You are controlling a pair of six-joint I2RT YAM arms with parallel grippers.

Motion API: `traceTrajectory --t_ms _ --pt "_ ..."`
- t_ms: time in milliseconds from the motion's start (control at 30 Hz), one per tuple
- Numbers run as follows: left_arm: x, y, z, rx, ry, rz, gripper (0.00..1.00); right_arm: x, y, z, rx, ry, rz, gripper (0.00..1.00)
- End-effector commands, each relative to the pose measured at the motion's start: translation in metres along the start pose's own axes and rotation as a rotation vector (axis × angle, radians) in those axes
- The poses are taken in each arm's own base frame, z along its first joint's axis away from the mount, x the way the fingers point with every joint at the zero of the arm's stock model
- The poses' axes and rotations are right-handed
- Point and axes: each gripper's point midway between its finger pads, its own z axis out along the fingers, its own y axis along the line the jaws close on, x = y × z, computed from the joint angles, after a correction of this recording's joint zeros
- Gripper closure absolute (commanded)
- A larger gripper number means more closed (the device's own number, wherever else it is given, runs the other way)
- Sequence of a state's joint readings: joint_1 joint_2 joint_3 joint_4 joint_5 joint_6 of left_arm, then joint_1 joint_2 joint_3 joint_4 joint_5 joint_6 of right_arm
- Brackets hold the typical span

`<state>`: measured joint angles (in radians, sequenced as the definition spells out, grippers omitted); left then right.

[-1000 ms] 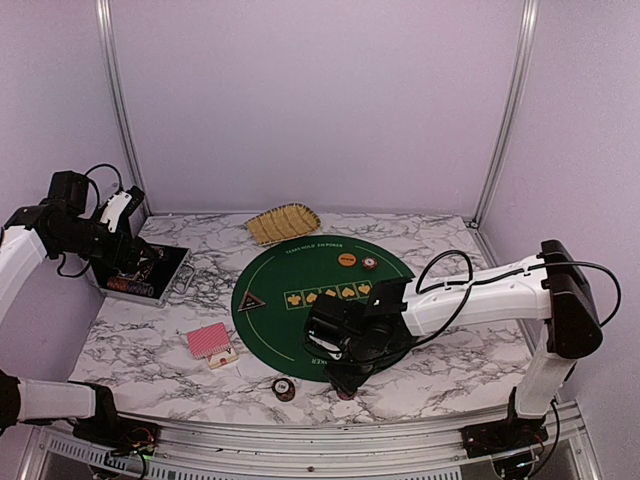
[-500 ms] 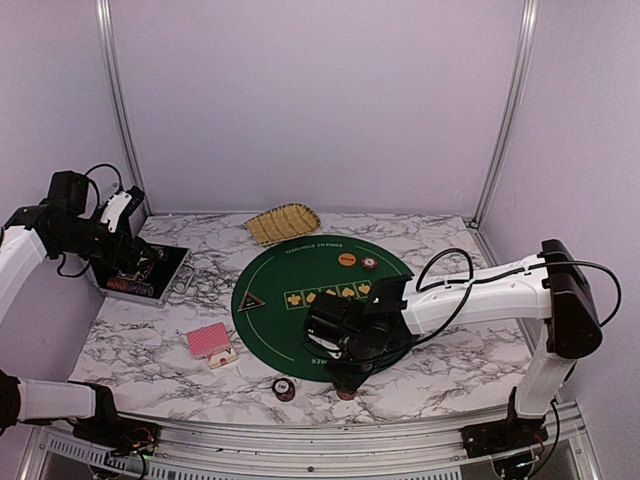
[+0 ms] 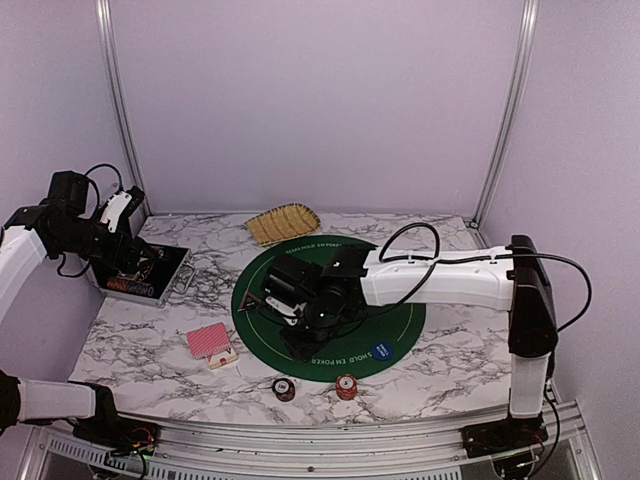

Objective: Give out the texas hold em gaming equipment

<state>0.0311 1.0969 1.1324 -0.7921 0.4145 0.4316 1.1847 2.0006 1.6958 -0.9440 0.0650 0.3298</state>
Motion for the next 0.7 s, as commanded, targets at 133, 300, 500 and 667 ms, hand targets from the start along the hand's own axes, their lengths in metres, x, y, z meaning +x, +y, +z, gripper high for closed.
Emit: traceTrajectory --t_ms 133,300,500,667 --pt "0.002 -0.005 -0.009 0.005 0.0 0.015 0.01 -0.078 -0.002 0.035 -0.003 -0.103 -0.012 0.82" --pt "0.003 -0.007 -0.008 0.011 0.002 0.017 0.01 -0.111 -0.004 0.063 -0.02 -0.136 0.01 0.82" --pt "0.004 -0.008 -0.006 0.021 0.004 0.018 0.01 -0.129 -0.007 0.087 -0.062 -0.156 0.058 0.82" --pt "0.005 -0.007 -0.005 0.023 0.008 0.019 0.01 -0.127 -0.005 0.1 -0.089 -0.143 0.069 0.82"
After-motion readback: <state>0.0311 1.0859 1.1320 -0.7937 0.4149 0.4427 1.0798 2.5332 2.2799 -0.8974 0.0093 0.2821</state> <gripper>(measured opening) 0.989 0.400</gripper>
